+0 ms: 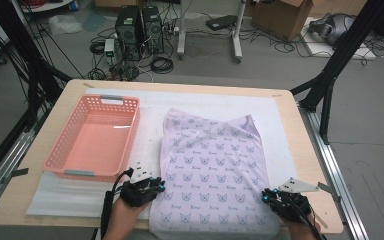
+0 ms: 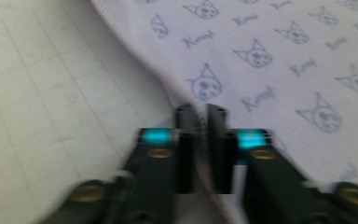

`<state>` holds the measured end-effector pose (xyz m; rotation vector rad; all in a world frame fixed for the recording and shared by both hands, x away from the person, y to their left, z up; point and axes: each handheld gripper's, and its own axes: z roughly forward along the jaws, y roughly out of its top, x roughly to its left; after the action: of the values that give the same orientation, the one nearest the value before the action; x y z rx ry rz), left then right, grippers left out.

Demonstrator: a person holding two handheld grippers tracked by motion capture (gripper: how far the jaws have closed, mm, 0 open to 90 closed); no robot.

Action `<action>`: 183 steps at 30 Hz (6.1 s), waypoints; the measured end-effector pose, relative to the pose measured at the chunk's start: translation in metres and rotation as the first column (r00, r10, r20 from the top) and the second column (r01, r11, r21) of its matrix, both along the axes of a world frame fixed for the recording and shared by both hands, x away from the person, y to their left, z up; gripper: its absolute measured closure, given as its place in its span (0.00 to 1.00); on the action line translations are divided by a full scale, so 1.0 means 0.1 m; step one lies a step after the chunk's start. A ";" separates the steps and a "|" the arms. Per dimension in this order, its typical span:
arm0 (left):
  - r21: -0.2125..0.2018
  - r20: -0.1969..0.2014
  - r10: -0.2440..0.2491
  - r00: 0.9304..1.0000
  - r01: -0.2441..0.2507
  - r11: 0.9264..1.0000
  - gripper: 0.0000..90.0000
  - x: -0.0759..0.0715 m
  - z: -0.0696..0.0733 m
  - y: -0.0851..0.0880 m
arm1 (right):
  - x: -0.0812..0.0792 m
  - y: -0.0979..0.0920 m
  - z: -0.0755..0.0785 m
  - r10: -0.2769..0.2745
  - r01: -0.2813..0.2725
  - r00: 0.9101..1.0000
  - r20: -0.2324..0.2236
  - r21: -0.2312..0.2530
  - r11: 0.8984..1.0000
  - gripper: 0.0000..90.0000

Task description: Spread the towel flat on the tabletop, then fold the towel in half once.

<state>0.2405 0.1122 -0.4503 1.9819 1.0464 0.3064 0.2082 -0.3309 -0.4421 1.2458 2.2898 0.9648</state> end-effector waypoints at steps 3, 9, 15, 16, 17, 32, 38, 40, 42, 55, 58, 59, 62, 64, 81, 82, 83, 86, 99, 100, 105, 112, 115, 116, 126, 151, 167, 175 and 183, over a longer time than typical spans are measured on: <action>-0.005 -0.012 -0.011 1.000 0.011 1.000 0.97 -0.09 0.02 0.06 | -0.06 -0.04 0.02 0.014 -0.014 1.000 -0.020 0.004 1.000 0.99; -0.024 -0.029 -0.054 0.998 0.054 0.998 0.97 -0.38 0.02 0.24 | -0.35 -0.16 0.05 0.064 -0.062 0.997 -0.035 0.059 0.996 0.99; -0.014 -0.031 -0.120 0.992 0.120 0.993 0.95 -0.63 0.05 0.26 | -0.65 -0.17 0.06 0.122 -0.118 0.990 -0.066 0.059 0.991 0.98; -0.015 -0.022 -0.118 0.993 0.118 0.993 0.89 -0.62 0.06 0.25 | -0.68 -0.17 0.06 0.128 -0.124 0.989 -0.068 0.055 0.991 0.98; -0.024 -0.014 -0.111 0.994 0.111 0.994 0.80 -0.60 0.07 0.24 | -0.68 -0.17 0.06 0.130 -0.127 0.989 -0.064 0.056 0.990 0.95; 0.041 0.047 -0.031 0.998 0.029 0.999 0.81 -0.04 0.00 -0.03 | 0.05 0.17 0.00 0.031 -0.031 1.000 0.005 -0.026 0.999 0.84; 0.041 0.022 -0.040 0.999 0.039 0.998 0.94 -0.18 0.03 0.01 | -0.04 0.08 0.03 0.057 -0.058 0.998 -0.031 -0.008 0.998 0.99; 0.031 0.014 -0.057 0.998 0.057 0.998 0.94 -0.26 0.03 0.03 | -0.12 0.04 0.03 0.073 -0.073 0.996 -0.042 0.007 0.997 0.99; 0.031 0.011 -0.077 0.997 0.077 0.997 0.94 -0.35 0.03 0.05 | -0.21 0.01 0.03 0.084 -0.083 0.995 -0.054 0.024 0.996 0.99; -0.111 0.081 -0.046 0.996 0.055 0.992 0.55 -0.13 0.10 0.04 | 0.07 -0.19 0.15 -0.086 0.083 0.996 0.028 0.110 0.991 0.69; -0.134 0.091 -0.036 0.995 0.048 0.990 0.55 0.02 0.11 0.02 | 0.37 -0.19 0.11 -0.137 0.134 0.990 0.026 0.092 0.987 0.70; -0.136 0.091 -0.036 0.995 0.048 0.990 0.54 0.06 0.11 0.01 | 0.46 -0.18 0.09 -0.150 0.147 0.988 0.026 0.085 0.985 0.70; -0.137 0.089 -0.034 0.995 0.046 0.990 0.52 0.18 0.10 -0.02 | 0.71 -0.16 0.03 -0.184 0.183 0.983 0.007 0.091 0.979 0.72; -0.126 0.083 -0.026 0.996 0.036 0.991 0.52 0.24 0.11 -0.02 | 0.82 -0.15 -0.02 -0.186 0.186 0.982 -0.011 0.079 0.979 0.81; -0.080 0.052 0.065 0.997 -0.061 0.995 0.51 0.73 0.04 -0.12 | 0.94 -0.30 0.04 -0.193 0.193 0.981 -0.006 0.125 0.973 0.68; -0.070 0.052 0.069 0.996 -0.066 0.995 0.51 0.77 0.04 -0.12 | 0.98 -0.30 0.05 -0.191 0.190 0.982 -0.003 0.120 0.974 0.67; -0.068 0.049 0.080 0.996 -0.077 0.995 0.51 0.81 0.04 -0.13 | 1.01 -0.29 0.06 -0.191 0.189 0.982 0.000 0.114 0.975 0.65; -0.054 0.048 0.124 0.991 -0.121 0.991 0.52 0.93 0.00 -0.15 | 1.11 -0.27 0.05 -0.197 0.196 0.980 0.007 0.099 0.976 0.61; 0.070 0.021 0.222 0.975 -0.223 0.972 0.96 1.24 0.12 -0.18 | 1.39 -0.12 -0.02 -0.135 0.135 0.991 -0.006 0.033 0.990 0.97; 0.069 0.021 0.228 0.973 -0.229 0.971 0.96 1.25 0.12 -0.17 | 1.40 -0.11 -0.01 -0.140 0.140 0.990 -0.001 0.024 0.990 0.97; 0.067 0.019 0.227 0.974 -0.228 0.971 0.93 1.22 0.09 -0.16 | 1.41 -0.16 -0.02 -0.210 0.210 0.978 0.002 0.057 0.976 0.97; -0.086 0.051 0.129 0.990 -0.124 0.989 0.46 1.08 0.14 -0.12 | 1.27 -0.26 0.11 -0.223 0.213 0.973 0.061 0.129 0.968 0.60; -0.137 0.073 0.078 0.994 -0.067 0.988 0.30 0.98 0.16 -0.12 | 1.16 -0.31 0.17 -0.177 0.164 0.982 0.068 0.167 0.972 0.53; -0.156 0.094 0.063 0.994 -0.048 0.987 0.22 0.94 0.18 -0.12 | 1.12 -0.32 0.19 -0.157 0.142 0.985 0.070 0.181 0.973 0.51; -0.235 0.156 -0.045 0.987 0.081 0.969 0.17 0.66 0.22 -0.02 | 0.67 -0.29 0.25 0.011 -0.032 0.990 0.142 0.153 0.988 0.20; -0.223 0.161 0.004 0.987 0.033 0.974 0.17 0.59 0.32 -0.06 | 0.58 -0.29 0.27 0.009 -0.041 0.982 0.187 0.170 0.985 0.20; -0.102 0.049 0.079 0.996 -0.074 0.992 0.23 0.93 0.21 -0.11 | 0.92 -0.13 0.13 -0.001 -0.012 0.996 0.084 0.156 0.988 0.20; 0.004 0.043 0.133 0.990 -0.133 0.991 0.25 1.07 0.07 -0.11 | 1.17 0.02 -0.01 -0.035 0.035 0.999 0.002 0.063 0.997 0.21; 0.098 0.020 0.097 0.995 -0.099 0.990 0.36 1.19 0.03 -0.24 | 1.29 -0.01 -0.03 -0.123 0.123 0.992 -0.018 -0.004 0.992 0.35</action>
<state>0.3597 0.0883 -0.4472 2.0163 1.1409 0.4333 0.3372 -0.3321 -0.4447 1.3818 2.1976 0.9098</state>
